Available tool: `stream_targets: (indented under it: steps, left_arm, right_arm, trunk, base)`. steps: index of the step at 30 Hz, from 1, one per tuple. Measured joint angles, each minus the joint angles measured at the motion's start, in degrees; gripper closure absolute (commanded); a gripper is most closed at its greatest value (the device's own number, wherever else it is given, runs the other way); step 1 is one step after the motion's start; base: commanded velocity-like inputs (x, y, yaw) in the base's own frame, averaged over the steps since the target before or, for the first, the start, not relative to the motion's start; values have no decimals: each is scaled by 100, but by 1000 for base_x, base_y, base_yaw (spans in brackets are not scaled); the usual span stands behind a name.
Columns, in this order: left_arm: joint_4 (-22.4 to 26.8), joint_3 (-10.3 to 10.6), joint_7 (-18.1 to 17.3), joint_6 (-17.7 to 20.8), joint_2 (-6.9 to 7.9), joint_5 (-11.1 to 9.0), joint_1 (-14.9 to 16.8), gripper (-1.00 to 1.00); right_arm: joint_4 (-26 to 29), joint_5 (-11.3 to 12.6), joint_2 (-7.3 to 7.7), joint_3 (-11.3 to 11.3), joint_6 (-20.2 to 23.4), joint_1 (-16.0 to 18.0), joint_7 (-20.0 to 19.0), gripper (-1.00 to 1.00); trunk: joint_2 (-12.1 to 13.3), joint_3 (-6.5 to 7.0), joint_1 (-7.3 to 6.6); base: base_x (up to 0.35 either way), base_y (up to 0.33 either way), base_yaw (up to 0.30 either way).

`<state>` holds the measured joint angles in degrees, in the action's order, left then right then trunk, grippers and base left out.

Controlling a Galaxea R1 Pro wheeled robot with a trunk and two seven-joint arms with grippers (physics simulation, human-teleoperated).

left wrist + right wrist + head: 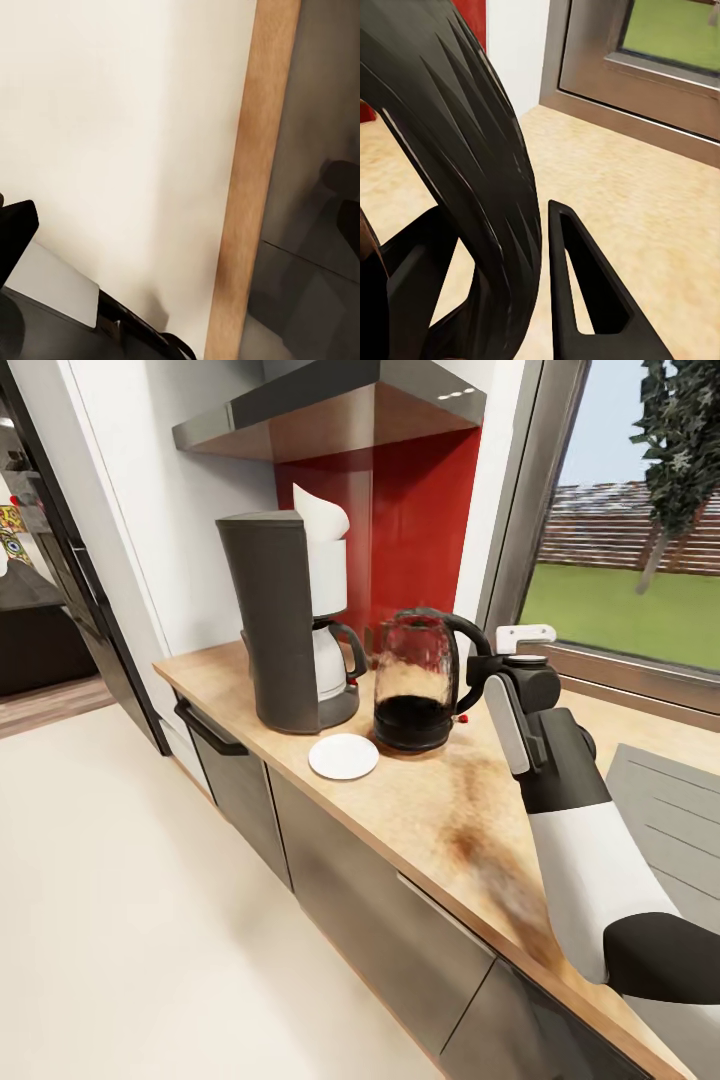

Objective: Set up a coffee station on the kitchen countertop: keep the coffee maker on the countertop, move the bottle of coffee from the kitchen shelf to the counter next to the coffee maker, place a paper coffee filter on top of the coffee maker, put the saucer next to the coffee maker with the coffee cup on the saucer, and place the electric kettle next to the coffee maker.

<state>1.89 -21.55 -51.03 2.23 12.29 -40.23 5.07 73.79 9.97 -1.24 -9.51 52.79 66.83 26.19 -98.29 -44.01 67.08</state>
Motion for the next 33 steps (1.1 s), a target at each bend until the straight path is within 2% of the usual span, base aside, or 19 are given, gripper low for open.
stream_targets:
  steps: [17, 20, 33]
  left_arm:
    - [0, 2, 0, 0, 0, 1, 0, -100]
    - [0, 8, 0, 0, 0, 0, 0, -100]
    - [0, 11, 0, 0, 0, -1, 0, -100]
  right_arm:
    - [0, -2, 2, 9, 0, 0, -2, 100]
    - [-1, 4, 5, 9, 2, 0, -4, 100]
    - [0, -1, 3, 9, 0, 0, -7, 100]
  trunk:
    - [0, 0, 0]
    - [-119, -53, 65]
    - [-201, -90, 110]
  base:
    - [48, 0, 0]
    - [0, 0, 0]
    - [0, 0, 0]
